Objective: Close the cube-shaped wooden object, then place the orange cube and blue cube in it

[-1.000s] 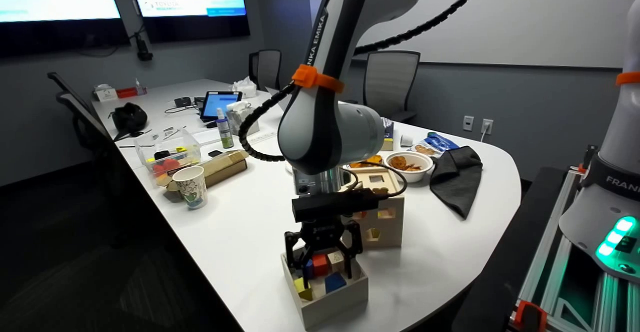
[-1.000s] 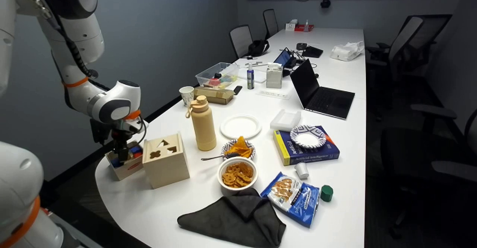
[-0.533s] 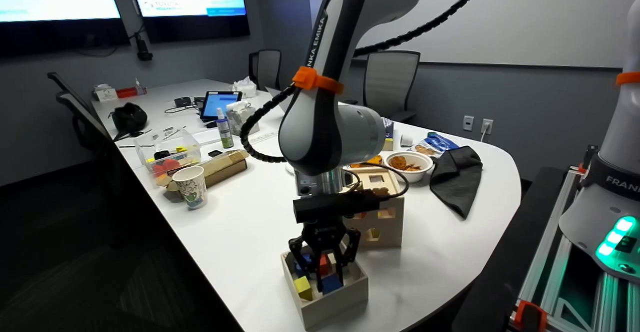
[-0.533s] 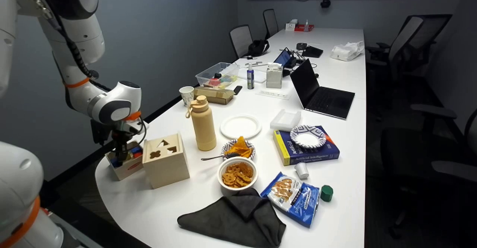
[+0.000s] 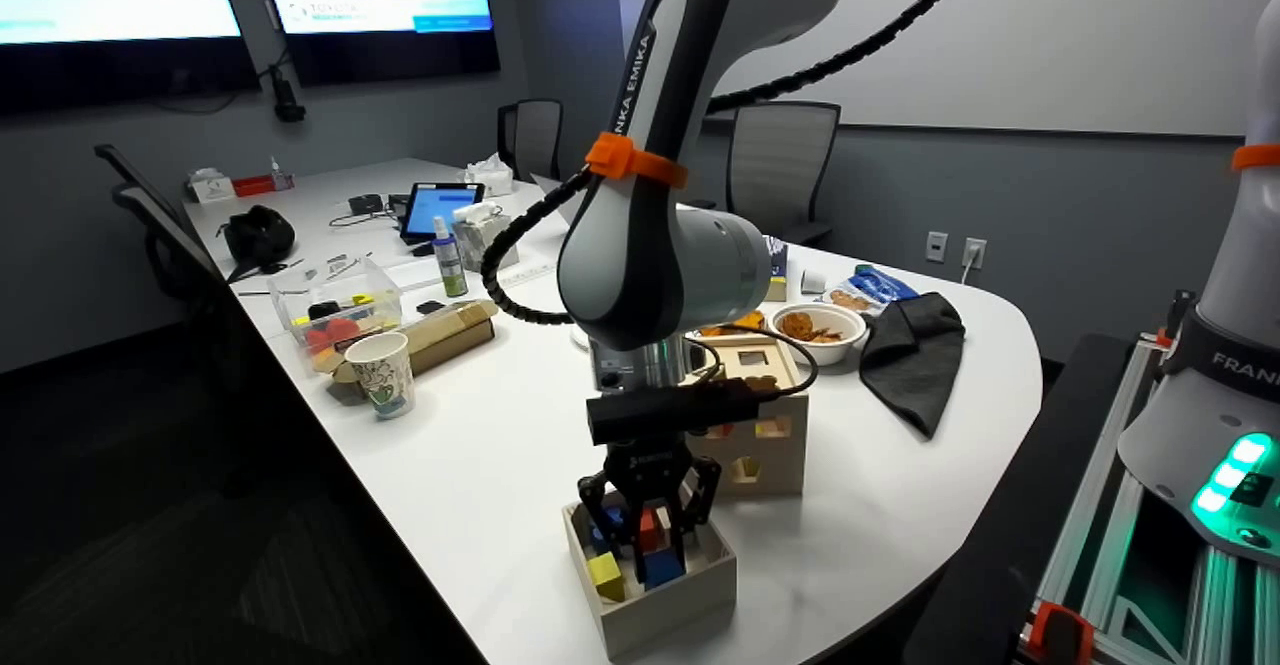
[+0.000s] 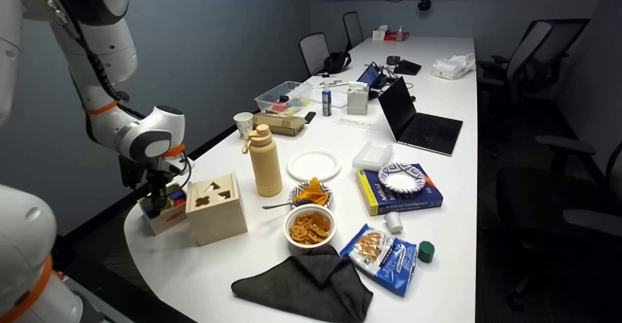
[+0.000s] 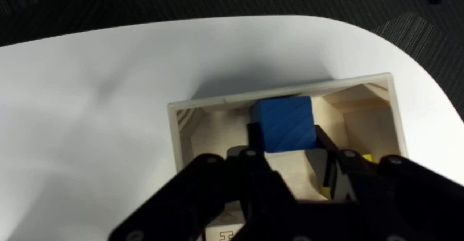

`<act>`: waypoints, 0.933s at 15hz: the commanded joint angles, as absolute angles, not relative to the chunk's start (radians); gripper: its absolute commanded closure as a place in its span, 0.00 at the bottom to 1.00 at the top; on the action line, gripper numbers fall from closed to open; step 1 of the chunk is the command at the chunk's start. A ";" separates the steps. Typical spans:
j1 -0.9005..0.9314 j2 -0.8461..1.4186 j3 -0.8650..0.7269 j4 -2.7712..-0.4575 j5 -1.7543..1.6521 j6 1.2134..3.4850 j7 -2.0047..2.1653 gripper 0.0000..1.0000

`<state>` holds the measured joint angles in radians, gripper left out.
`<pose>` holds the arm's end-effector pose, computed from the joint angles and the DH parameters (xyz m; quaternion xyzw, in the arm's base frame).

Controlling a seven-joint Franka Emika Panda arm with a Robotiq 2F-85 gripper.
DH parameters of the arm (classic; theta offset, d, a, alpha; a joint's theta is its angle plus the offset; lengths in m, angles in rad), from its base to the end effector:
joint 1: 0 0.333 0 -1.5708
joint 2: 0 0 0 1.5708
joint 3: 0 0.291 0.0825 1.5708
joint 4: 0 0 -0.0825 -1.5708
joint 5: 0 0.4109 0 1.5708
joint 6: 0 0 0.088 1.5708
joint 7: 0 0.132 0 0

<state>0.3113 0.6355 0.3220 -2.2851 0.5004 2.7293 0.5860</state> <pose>0.3731 0.2999 0.0036 -0.9522 0.2316 0.1791 0.0869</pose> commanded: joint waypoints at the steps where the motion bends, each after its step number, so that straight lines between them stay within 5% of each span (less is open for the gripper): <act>1: 0.301 0.565 0.318 -2.329 0.523 2.722 0.578 0.89; 14: 0.263 0.152 0.260 -2.502 0.518 2.568 0.635 0.89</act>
<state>0.2783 0.3122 0.2698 -2.4213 0.5004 2.6362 0.6072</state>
